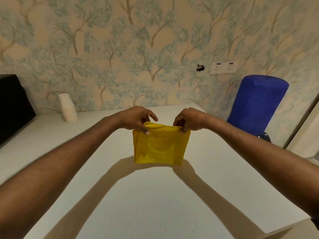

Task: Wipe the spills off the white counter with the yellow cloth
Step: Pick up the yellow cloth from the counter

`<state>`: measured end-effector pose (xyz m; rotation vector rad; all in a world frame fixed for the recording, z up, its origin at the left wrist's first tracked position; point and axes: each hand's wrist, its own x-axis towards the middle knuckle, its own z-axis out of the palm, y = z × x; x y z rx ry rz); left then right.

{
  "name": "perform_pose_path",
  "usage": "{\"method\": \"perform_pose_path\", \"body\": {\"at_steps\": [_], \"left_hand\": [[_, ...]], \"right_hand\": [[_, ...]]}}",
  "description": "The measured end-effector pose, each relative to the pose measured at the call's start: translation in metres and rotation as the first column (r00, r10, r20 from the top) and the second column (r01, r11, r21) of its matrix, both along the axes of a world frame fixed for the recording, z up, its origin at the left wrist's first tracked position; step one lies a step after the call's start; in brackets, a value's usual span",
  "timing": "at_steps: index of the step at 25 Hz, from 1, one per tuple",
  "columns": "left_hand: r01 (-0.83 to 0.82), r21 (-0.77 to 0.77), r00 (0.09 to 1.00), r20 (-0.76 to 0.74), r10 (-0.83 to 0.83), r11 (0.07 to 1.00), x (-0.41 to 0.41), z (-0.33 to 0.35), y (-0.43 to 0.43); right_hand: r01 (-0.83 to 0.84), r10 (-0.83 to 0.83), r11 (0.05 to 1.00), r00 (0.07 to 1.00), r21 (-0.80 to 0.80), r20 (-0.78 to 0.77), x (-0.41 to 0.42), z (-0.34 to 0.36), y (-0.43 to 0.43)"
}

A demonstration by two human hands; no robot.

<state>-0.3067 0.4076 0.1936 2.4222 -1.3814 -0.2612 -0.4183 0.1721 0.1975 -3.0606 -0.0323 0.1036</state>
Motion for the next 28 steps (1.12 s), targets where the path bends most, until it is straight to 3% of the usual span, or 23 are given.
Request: {"method": "perform_pose_path", "body": {"at_steps": [7, 19, 28], "left_hand": [[-0.018, -0.119, 0.998, 0.065, 0.026, 0.993, -0.003, 0.03, -0.125], [-0.196, -0.249, 0.937, -0.333, 0.106, 0.948, 0.036, 0.002, -0.296], [-0.363, -0.188, 0.836, -0.499, 0.23, 0.913, 0.164, -0.052, -0.369]], "right_hand": [[0.044, -0.03, 0.994, 0.989, -0.097, 0.144, 0.016, 0.031, -0.12], [-0.097, 0.101, 0.989, 0.995, -0.11, 0.026, 0.091, 0.043, -0.314], [-0.079, 0.077, 0.997, 0.994, -0.025, -0.08, 0.215, -0.018, -0.383]]}}
